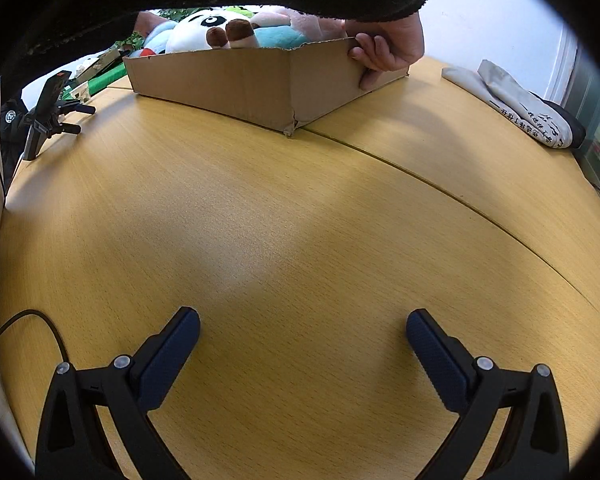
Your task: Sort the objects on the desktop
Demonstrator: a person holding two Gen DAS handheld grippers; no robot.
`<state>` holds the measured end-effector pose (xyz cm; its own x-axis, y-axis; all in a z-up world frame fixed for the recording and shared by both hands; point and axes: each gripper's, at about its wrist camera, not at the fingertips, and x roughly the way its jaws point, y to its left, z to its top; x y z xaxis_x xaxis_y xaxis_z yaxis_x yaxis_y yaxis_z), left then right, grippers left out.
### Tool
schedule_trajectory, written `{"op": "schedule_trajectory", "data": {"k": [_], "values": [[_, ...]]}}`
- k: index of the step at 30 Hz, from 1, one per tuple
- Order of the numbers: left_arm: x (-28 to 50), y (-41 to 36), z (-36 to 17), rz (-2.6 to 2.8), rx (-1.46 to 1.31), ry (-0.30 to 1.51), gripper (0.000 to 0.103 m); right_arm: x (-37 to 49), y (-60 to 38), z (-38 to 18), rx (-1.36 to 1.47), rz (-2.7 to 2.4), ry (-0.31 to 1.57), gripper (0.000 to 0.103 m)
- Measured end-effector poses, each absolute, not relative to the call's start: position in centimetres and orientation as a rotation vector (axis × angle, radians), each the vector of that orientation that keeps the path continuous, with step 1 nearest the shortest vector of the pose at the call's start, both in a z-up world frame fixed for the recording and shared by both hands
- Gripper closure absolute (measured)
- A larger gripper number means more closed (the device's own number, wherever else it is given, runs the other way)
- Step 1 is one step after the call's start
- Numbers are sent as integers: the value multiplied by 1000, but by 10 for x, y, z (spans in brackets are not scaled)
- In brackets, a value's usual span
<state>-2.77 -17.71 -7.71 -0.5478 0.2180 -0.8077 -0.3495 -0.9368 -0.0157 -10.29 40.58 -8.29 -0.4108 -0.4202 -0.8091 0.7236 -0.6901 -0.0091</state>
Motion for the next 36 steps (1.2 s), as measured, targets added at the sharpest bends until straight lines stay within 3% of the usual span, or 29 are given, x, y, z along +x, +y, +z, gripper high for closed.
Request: {"op": "schedule_trajectory", "data": {"k": [36], "values": [[-31, -184, -79, 2509, -1277, 210, 0, -93, 405, -81, 1074, -2119, 476, 0]]}}
